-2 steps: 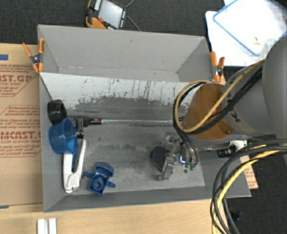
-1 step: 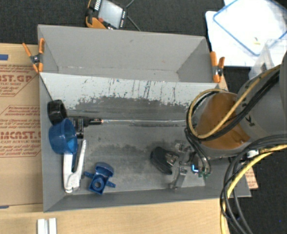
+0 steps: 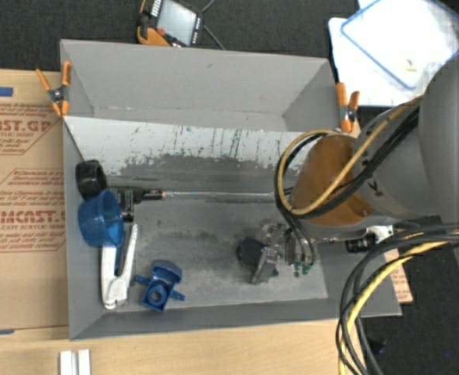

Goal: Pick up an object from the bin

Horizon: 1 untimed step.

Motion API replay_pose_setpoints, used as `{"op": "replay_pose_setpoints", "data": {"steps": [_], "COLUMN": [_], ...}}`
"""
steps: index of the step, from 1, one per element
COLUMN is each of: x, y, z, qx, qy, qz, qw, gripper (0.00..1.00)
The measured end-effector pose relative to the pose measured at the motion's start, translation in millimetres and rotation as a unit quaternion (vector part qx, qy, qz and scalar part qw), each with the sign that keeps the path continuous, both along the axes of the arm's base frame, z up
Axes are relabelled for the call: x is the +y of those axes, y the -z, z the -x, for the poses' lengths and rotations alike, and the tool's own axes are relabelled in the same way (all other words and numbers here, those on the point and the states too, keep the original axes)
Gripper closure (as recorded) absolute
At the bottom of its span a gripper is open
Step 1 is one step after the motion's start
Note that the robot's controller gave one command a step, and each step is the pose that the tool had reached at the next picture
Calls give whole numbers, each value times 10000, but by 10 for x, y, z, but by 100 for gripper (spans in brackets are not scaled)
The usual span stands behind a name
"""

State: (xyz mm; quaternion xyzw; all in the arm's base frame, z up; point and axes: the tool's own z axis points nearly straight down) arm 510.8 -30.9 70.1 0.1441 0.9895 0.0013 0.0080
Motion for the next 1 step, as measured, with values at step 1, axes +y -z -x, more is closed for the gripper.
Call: {"op": "replay_pose_setpoints", "data": {"steps": [1], "x": [0], "y": [0], "z": [0], "qx": [0], "qy": [2], "qz": [1], "qw": [10000], "gripper": [100]}}
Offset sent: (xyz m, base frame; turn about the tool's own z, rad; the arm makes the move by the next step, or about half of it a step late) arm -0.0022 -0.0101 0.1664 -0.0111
